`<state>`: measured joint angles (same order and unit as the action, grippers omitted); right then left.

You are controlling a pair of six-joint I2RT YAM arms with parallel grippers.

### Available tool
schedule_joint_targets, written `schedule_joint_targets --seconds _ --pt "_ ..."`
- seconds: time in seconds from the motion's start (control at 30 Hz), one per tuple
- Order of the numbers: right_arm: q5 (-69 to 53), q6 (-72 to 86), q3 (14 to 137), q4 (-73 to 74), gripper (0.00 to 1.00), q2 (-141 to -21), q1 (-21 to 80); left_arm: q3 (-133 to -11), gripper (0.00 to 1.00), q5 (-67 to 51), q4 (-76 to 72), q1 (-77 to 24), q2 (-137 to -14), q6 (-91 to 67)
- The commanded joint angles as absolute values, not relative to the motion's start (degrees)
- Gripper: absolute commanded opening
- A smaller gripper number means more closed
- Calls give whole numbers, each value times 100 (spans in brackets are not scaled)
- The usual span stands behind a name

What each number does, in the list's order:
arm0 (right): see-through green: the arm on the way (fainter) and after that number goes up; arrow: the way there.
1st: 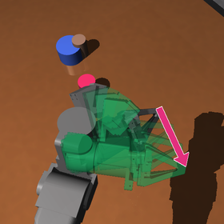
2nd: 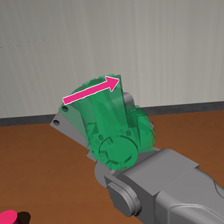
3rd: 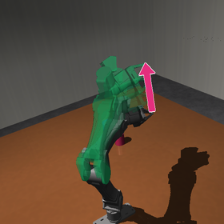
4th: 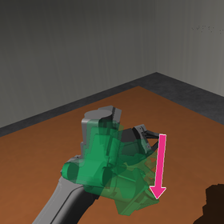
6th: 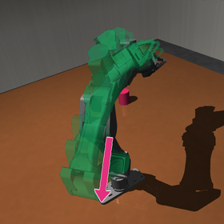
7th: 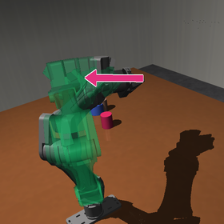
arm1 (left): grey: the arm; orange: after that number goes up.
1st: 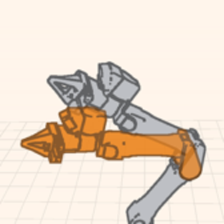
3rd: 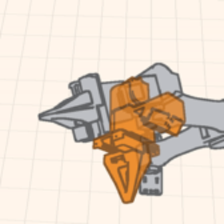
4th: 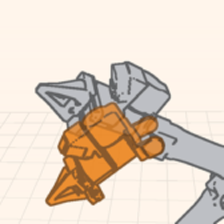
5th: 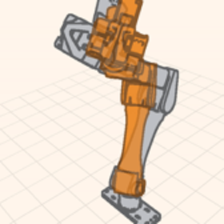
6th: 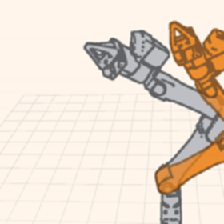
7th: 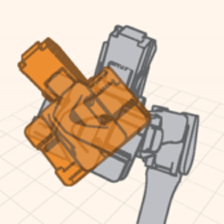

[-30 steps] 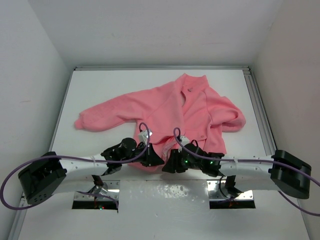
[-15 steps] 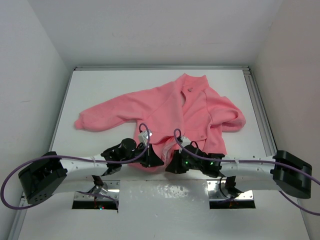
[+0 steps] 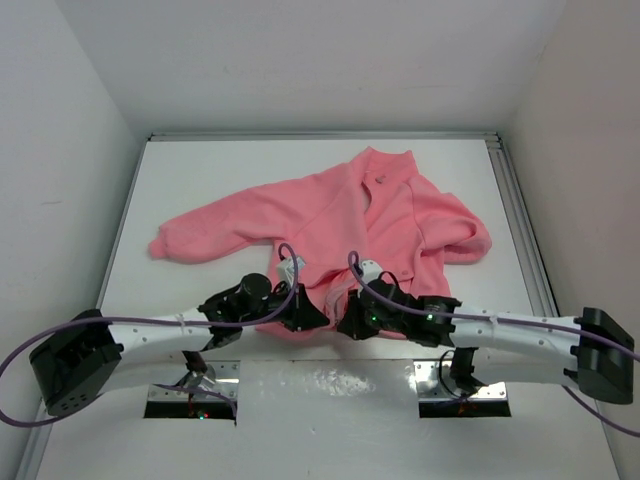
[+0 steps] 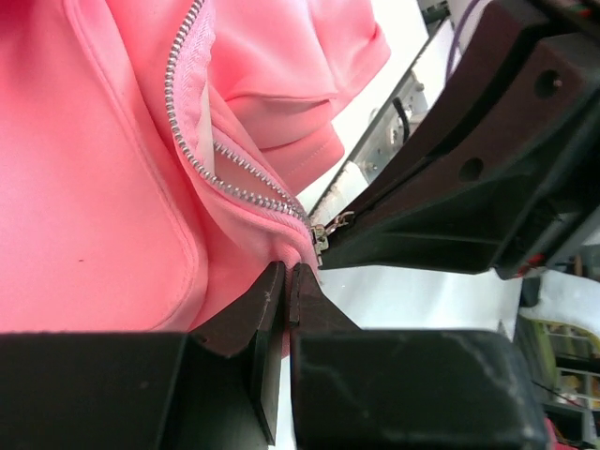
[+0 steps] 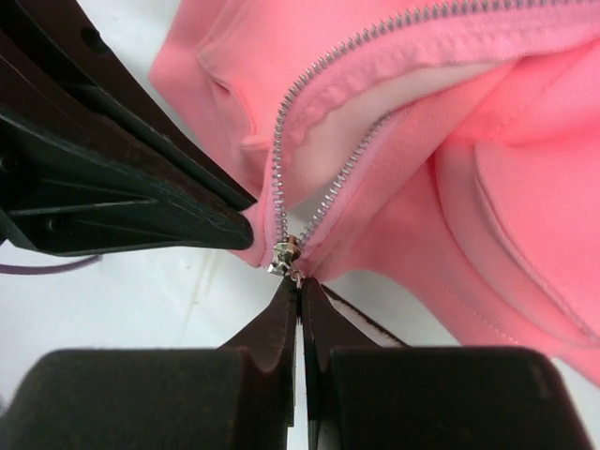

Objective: Zip up the jacket

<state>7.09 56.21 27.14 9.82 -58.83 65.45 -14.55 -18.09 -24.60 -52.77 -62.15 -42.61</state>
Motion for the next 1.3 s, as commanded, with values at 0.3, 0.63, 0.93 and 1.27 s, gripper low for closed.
schedule_joint_targets --seconds 0.3,0.63,0.93,1.27 --pt "1090 3429 4903 3383 0 -7091 6521 -1793 0 -986 -177 -5651 -5784 -3121" --pt "326 2909 4775 2859 0 -7008 6267 -1504 0 -668 -70 -6003 -5125 -3076" --pt "-245 3402 3736 695 0 -6116 5687 -1213 0 -773 -289 -6029 -4702 -3155" --pt "-923 3481 3823 308 0 -6450 4693 -1432 0 -905 -308 -6205 -4781 -2988"
